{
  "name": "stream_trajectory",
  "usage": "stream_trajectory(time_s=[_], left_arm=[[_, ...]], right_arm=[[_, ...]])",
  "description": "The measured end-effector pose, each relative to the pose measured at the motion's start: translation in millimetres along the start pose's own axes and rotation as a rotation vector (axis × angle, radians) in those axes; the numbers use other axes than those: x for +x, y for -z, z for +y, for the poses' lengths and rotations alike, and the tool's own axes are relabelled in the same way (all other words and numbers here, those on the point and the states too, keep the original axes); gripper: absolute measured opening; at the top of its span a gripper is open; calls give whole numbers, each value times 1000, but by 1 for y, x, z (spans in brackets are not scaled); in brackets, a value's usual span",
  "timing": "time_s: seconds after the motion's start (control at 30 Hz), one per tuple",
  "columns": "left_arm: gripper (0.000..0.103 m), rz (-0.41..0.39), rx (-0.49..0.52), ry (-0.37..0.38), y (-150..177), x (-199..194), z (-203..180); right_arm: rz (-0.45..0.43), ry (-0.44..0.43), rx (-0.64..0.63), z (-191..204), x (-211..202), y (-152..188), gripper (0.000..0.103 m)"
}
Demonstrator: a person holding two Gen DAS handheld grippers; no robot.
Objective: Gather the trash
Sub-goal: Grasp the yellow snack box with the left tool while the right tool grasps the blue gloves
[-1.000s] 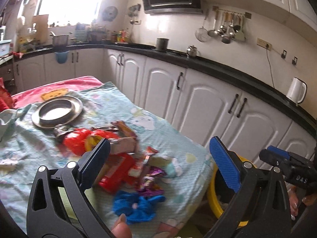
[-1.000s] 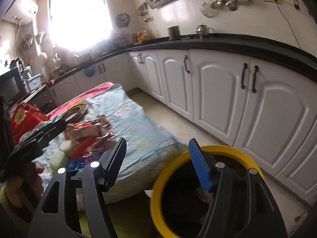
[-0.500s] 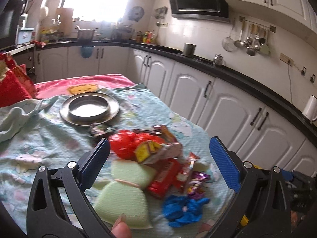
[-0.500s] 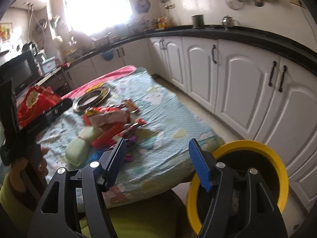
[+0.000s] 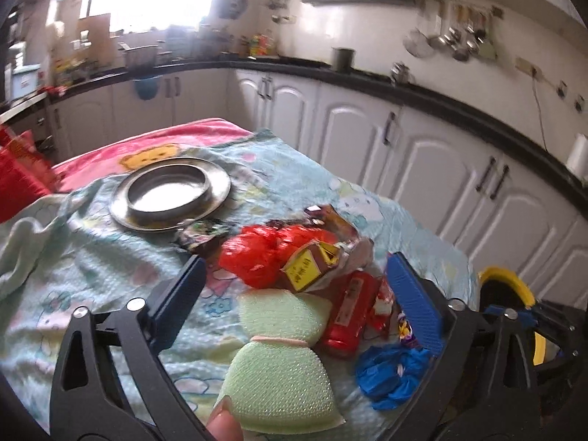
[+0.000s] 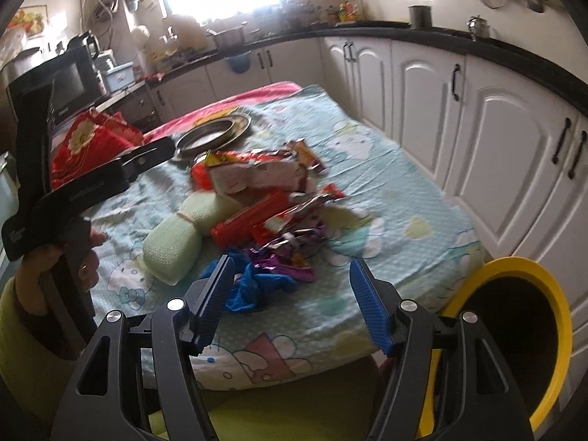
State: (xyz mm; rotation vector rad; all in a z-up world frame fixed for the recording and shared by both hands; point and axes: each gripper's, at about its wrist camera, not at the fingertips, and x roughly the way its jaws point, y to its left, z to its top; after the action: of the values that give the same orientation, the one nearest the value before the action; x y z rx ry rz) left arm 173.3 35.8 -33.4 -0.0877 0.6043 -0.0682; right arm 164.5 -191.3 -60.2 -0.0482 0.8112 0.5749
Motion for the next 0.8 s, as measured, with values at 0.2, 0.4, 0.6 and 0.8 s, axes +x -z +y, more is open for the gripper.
stream_trajectory(time_s=[0.2,0.4,0.6,0.8], left_arm=[[79,76,54,54,-6,27,0],[76,117,160,55,-8,43,-6],[74,150,175,82,-7,57,-8],[52,174,174,106,-5,65,-12]], right_arm=[[42,-20,-30,9,21,3,63],[86,-51,-33,11,37,5,56],[134,-91,-9,9,50,7,41],[148,-110,-59,17,49,8,16]])
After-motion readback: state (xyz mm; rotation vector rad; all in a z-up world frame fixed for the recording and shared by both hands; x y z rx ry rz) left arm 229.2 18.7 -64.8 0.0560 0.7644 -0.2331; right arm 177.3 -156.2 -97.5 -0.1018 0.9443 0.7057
